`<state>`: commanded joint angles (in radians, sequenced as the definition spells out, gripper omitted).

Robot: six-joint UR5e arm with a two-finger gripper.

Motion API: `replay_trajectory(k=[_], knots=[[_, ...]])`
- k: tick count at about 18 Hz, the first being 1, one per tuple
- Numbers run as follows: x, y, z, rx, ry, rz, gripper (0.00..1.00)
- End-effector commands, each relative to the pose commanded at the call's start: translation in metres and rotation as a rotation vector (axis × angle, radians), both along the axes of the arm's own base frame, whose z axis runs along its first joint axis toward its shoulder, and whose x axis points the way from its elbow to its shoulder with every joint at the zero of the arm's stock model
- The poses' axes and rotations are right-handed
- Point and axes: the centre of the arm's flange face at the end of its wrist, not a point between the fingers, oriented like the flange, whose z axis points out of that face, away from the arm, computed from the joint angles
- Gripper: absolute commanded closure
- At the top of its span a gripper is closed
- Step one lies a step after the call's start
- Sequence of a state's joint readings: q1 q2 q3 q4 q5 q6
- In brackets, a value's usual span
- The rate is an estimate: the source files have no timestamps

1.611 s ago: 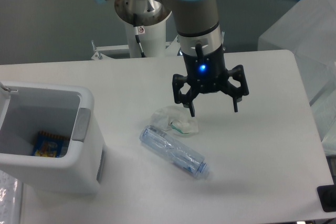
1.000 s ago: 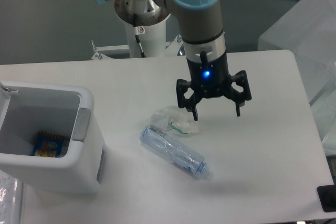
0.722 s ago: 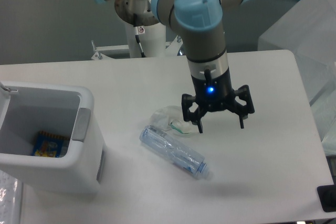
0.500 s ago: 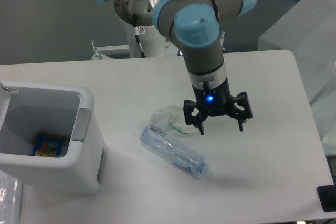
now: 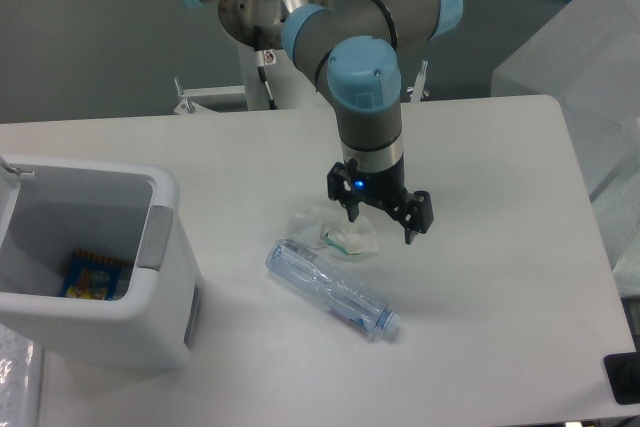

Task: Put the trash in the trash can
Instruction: 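Lower the open gripper toward the crumpled clear plastic bag, then close the gripper on the plastic bag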

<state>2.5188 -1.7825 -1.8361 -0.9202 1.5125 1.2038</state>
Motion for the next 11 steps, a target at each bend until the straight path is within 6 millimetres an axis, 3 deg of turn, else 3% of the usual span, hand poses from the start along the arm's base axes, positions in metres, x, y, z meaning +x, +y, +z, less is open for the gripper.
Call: replay_trajectory(k=[2, 5, 11], knots=[[0.008, -0.009, -0.02, -0.048, -0.014, -0.143, 0.02], [0.015, -0.018, -0.027, -0.124, 0.014, -0.288, 0.02], [0.026, -0.025, -0.045, -0.177, 0.006, -0.357, 0.01]])
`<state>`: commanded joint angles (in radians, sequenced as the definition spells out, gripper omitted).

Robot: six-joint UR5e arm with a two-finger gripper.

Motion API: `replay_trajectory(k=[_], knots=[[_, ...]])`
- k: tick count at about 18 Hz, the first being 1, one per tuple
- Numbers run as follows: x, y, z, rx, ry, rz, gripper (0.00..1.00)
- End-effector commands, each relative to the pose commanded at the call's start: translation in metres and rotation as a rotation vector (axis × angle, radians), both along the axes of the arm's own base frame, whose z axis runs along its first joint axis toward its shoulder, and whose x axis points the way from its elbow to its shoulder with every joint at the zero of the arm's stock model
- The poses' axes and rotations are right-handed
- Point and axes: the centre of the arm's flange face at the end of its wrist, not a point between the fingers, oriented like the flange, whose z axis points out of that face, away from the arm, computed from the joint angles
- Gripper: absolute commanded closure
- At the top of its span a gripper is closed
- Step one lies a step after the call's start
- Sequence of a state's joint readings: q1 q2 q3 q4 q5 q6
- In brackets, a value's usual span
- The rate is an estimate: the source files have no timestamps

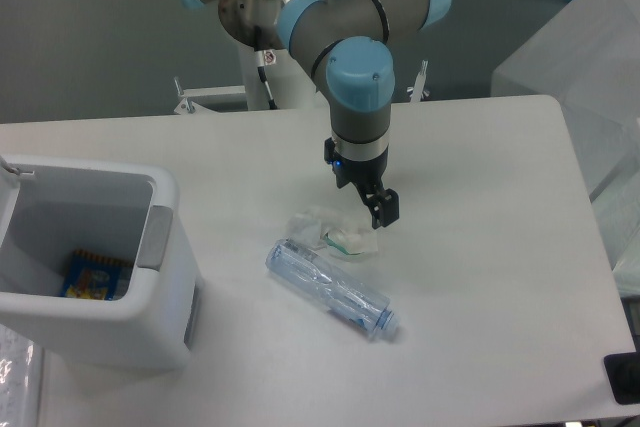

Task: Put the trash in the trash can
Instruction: 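Close the gripper on the plastic bag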

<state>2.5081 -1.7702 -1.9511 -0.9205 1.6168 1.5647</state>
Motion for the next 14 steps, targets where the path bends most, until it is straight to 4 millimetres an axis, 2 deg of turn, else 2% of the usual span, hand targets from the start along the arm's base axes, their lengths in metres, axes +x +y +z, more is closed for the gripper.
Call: replay_trajectory(k=[9, 14], knots=[[0.003, 0.002, -0.017, -0.01, -0.024, 0.052, 0.03], [0.004, 0.011, -0.025, 0.005, -0.012, 0.105, 0.23]])
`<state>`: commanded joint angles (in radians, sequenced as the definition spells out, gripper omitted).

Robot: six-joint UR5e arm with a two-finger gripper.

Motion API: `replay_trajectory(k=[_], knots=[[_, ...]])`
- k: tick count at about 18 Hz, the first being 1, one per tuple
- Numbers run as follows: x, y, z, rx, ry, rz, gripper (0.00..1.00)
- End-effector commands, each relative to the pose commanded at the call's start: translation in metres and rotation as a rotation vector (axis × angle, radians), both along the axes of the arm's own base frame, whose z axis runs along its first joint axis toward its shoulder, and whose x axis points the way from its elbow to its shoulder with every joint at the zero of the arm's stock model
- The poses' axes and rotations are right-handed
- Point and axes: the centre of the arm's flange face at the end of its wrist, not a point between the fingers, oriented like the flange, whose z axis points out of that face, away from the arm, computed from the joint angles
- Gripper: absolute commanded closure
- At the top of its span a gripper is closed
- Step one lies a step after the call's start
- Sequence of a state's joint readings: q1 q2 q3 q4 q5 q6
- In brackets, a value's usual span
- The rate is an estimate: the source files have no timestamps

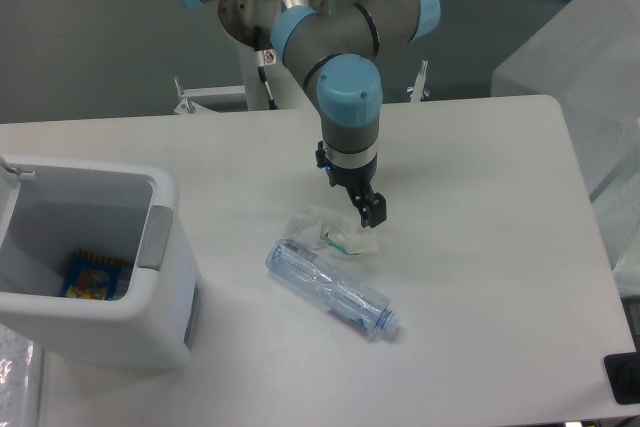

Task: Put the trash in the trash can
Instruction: 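Close the gripper on the plastic bag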

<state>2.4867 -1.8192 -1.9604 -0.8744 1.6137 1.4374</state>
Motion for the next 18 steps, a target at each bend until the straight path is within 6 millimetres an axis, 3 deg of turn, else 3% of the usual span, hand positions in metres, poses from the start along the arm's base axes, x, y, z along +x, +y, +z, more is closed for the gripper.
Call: replay_trajectory(k=[4, 8, 10, 18], knots=[[-0.004, 0.003, 0.001, 0.005, 0.004, 0.043, 0.67], [-0.006, 0.004, 0.002, 0.007, 0.006, 0.066, 0.95], [-0.007, 0.006, 0.004, 0.014, 0.008, 0.07, 1.0], [-0.018, 0.01, 0.021, 0.035, 0.025, 0.076, 1.0]])
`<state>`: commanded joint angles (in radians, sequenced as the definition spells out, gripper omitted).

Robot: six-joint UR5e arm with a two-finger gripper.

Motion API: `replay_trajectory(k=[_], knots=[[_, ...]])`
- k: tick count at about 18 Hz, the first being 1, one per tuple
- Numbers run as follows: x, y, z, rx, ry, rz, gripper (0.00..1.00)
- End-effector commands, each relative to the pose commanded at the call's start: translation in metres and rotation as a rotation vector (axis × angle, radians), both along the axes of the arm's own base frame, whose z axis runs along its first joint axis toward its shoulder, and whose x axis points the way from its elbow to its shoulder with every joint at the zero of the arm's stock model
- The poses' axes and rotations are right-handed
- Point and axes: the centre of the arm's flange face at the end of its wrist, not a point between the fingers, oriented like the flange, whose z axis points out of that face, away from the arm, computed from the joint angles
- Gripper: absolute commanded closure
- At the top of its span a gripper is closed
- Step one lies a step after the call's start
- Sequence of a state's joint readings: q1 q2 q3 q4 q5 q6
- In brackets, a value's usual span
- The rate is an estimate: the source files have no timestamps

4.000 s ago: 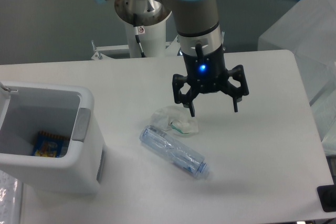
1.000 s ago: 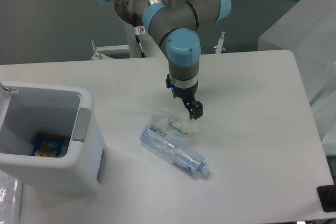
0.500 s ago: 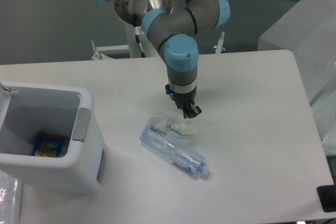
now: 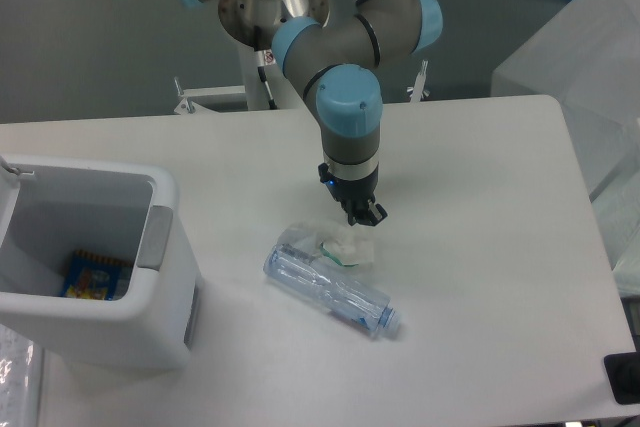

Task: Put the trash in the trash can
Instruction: 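Close the gripper on the plastic bag, then lift the bag and carry it over the white trash bin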

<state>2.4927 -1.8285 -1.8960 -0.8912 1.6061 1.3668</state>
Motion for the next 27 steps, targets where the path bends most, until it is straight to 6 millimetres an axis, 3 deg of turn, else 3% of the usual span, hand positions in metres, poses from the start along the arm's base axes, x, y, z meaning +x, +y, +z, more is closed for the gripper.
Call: replay_trajectory(k=[4, 13, 16, 19, 22, 27], knots=[[-0.019, -0.007, 0.024, -0.018, -0.026, 0.024, 1.0], [-0.063, -0.015, 0.159, 0.116, -0.207, 0.11, 1.0], [-0.066, -0.013, 0.19, 0.177, -0.242, 0.159, 1.0], [-0.055, -0.007, 0.223, 0.285, -0.261, 0.228, 1.0], [-0.03, -0.003, 0.264, 0.395, -0.29, 0.313, 1.0], [0.014, 0.006, 0.31, 0.484, -0.318, 0.357, 1.0]])
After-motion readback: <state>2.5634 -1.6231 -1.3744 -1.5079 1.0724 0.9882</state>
